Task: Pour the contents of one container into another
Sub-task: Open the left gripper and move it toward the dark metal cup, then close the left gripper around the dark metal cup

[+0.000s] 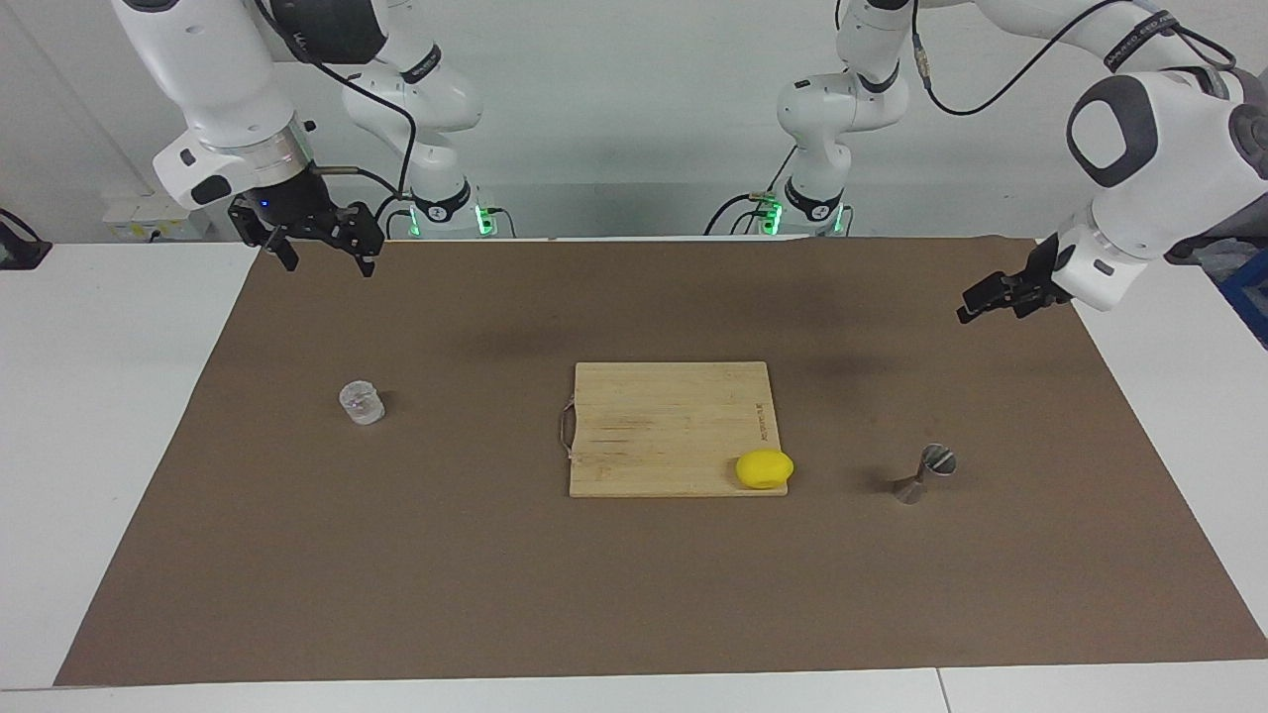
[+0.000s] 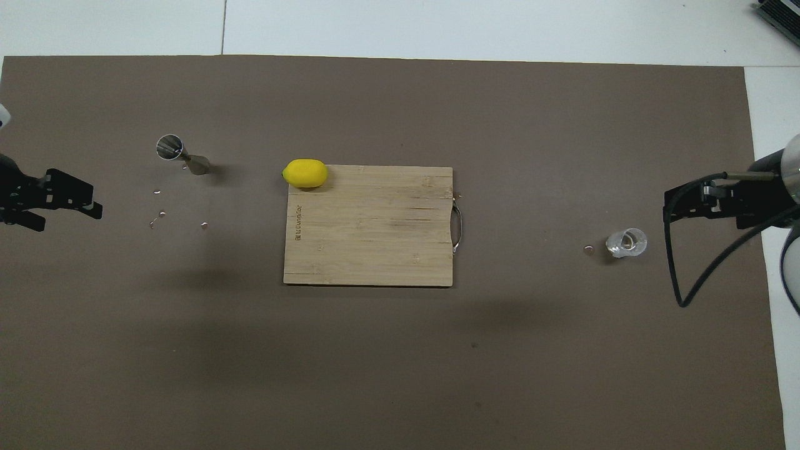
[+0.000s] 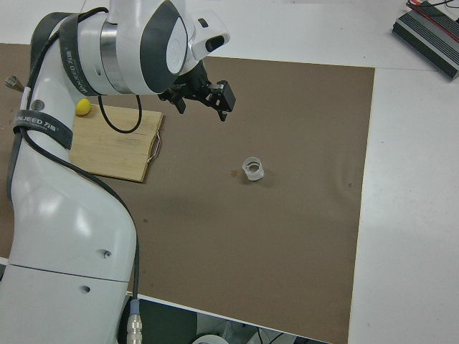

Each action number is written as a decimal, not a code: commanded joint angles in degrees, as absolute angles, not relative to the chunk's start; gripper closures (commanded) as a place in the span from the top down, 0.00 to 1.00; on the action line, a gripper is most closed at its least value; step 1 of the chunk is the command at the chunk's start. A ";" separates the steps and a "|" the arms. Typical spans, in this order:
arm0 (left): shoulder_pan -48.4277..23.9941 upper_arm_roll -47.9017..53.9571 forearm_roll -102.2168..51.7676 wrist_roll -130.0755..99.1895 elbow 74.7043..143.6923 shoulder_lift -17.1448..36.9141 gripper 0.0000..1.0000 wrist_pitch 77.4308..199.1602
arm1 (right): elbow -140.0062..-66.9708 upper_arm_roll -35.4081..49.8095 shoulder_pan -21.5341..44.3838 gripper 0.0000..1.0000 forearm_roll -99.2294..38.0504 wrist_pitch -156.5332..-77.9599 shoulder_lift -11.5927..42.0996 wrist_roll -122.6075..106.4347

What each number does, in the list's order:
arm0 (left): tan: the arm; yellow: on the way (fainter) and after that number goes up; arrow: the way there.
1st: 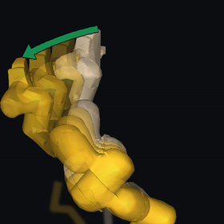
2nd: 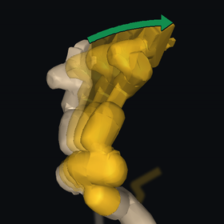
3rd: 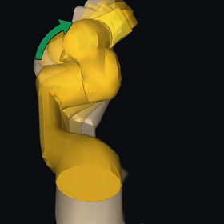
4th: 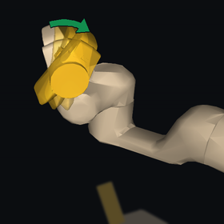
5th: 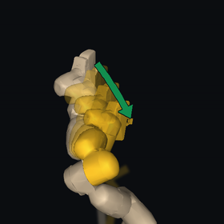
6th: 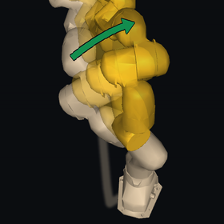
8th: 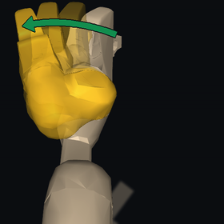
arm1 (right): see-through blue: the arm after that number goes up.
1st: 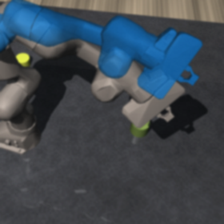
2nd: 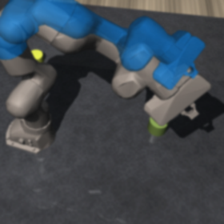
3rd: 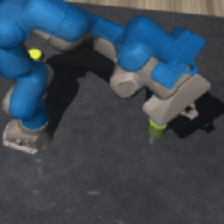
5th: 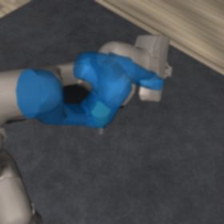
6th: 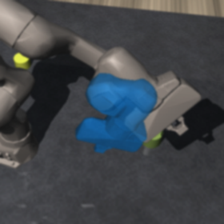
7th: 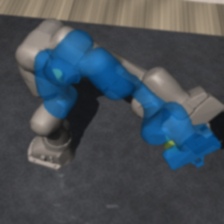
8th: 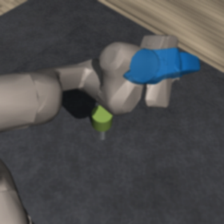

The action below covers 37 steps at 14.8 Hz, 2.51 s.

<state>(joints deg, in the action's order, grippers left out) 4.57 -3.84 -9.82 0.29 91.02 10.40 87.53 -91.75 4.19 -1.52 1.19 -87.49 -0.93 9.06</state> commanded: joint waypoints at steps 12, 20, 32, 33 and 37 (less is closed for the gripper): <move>7.03 -15.29 -50.94 -53.67 98.86 19.78 1.00 94.46 | -91.76 4.48 -1.58 1.00 1.14 -87.10 -0.97 9.93; 6.51 -14.33 -75.04 -58.45 113.11 18.98 1.00 106.51 | -91.76 4.48 -1.58 1.00 1.14 -87.10 -0.97 9.93; 5.80 -10.90 -86.13 -57.74 110.22 23.55 1.00 110.39 | -91.76 4.48 -1.58 1.00 1.14 -87.10 -0.97 10.02; 5.80 -10.90 -86.22 -57.74 109.00 24.34 1.00 110.39 | -91.84 4.48 -1.58 1.00 1.14 -87.10 -0.97 10.02; 5.98 -9.32 -87.27 -57.66 106.96 25.40 1.00 111.97 | -91.93 4.48 -1.58 1.00 1.14 -87.10 -1.05 10.02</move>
<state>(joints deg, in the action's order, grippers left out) 6.32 -9.88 -85.91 -57.31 108.96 23.77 110.64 -91.75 4.19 -1.38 1.19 -87.49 -0.93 9.07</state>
